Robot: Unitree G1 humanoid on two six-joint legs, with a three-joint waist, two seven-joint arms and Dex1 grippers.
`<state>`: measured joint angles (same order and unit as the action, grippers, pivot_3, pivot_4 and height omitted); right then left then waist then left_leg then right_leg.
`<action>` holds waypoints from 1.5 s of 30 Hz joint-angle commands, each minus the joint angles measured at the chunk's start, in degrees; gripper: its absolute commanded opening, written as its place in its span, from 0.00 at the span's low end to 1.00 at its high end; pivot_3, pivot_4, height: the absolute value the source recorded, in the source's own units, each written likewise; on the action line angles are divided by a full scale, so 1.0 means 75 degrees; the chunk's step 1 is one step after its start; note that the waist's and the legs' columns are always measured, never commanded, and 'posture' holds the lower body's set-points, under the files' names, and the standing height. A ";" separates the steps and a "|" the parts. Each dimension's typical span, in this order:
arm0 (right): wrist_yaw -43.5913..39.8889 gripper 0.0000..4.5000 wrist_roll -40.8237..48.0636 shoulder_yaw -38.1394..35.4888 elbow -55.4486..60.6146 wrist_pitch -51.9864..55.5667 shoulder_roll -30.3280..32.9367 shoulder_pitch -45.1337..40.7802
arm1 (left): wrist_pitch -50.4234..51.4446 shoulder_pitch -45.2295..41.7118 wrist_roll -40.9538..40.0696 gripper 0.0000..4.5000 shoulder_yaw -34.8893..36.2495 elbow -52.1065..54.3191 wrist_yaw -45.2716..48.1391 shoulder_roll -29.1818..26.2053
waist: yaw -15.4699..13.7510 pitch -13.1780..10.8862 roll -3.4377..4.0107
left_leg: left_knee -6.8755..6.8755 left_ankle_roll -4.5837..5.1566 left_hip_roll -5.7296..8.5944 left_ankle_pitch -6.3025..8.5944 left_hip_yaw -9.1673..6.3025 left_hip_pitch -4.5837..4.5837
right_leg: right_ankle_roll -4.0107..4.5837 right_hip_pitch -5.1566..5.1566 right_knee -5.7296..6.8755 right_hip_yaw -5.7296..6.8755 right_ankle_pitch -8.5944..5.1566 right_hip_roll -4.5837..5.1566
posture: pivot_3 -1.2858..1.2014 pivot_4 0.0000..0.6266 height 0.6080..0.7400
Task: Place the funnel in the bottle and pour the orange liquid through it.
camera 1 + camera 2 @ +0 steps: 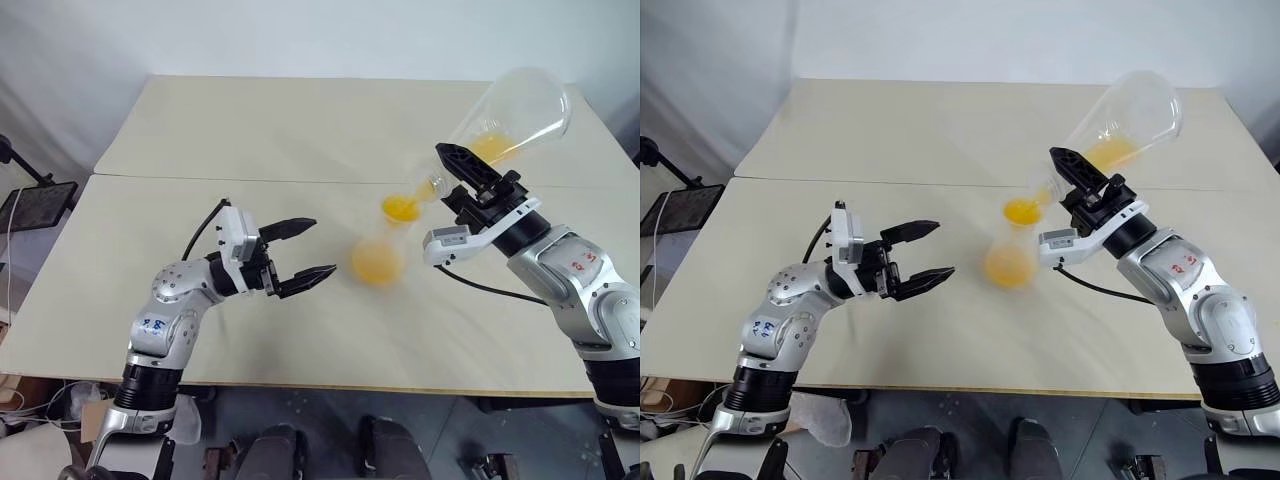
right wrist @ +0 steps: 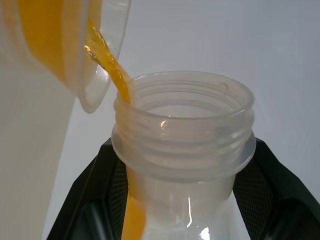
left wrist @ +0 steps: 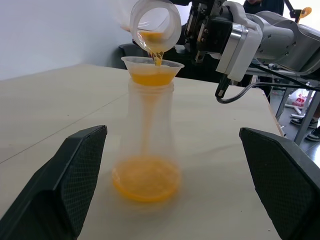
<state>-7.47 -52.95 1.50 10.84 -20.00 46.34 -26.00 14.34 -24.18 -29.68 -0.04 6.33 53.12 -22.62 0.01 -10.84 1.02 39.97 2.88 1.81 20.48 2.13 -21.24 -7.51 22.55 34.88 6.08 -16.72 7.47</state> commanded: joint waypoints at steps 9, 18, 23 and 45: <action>0.0219 0.54 -0.0053 -0.0157 0.0025 -0.0004 0.0186 -0.0247 | -0.0228 -0.0094 0.0018 1.00 0.0066 0.0236 -0.0132 0.0067 | -0.0002 0.0000 0.0000 | 0.0000 0.0000 0.0000 0.0000 0.0000 0.0000 | 0.0000 0.0000 0.0000 0.0000 0.0000 0.0000 | 0.52 0.24 1.00; 0.0308 0.54 -0.0138 -0.0130 -0.0056 -0.0072 0.0264 -0.0286 | -0.0257 -0.0093 0.0031 1.00 0.0061 0.0238 -0.0157 0.0079 | -0.0001 0.0000 0.0000 | 0.0000 0.0000 0.0000 0.0000 0.0000 0.0000 | 0.0000 0.0000 0.0000 0.0000 0.0000 0.0000 | 0.52 0.24 1.00; 0.0334 0.54 -0.0123 -0.0136 -0.0079 -0.0057 0.0233 -0.0328 | -0.0246 -0.0108 0.0026 1.00 0.0056 0.0229 -0.0155 0.0085 | -0.0001 0.0000 0.0000 | 0.0000 -0.0001 0.0000 0.0000 0.0000 0.0000 | 0.0000 0.0000 0.0000 0.0000 0.0000 0.0000 | 0.52 0.24 1.00; 0.0436 0.54 -0.0224 0.0033 0.0006 -0.0222 0.0145 -0.0371 | -0.0246 -0.0108 0.0043 1.00 0.0065 0.0233 -0.0176 0.0140 | 0.0000 0.0000 0.0000 | 0.0000 -0.0001 0.0000 -0.0001 0.0000 0.0000 | 0.0000 0.0000 0.0000 0.0000 0.0000 0.0000 | 0.52 0.24 1.00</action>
<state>-5.38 -55.24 2.30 8.95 -21.37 47.07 -27.56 13.58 -24.18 -29.15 -0.02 6.33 51.98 -21.68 0.01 -10.85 1.02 39.97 2.88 1.81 20.48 2.13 -21.24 -7.51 22.55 34.88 6.08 -16.72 7.47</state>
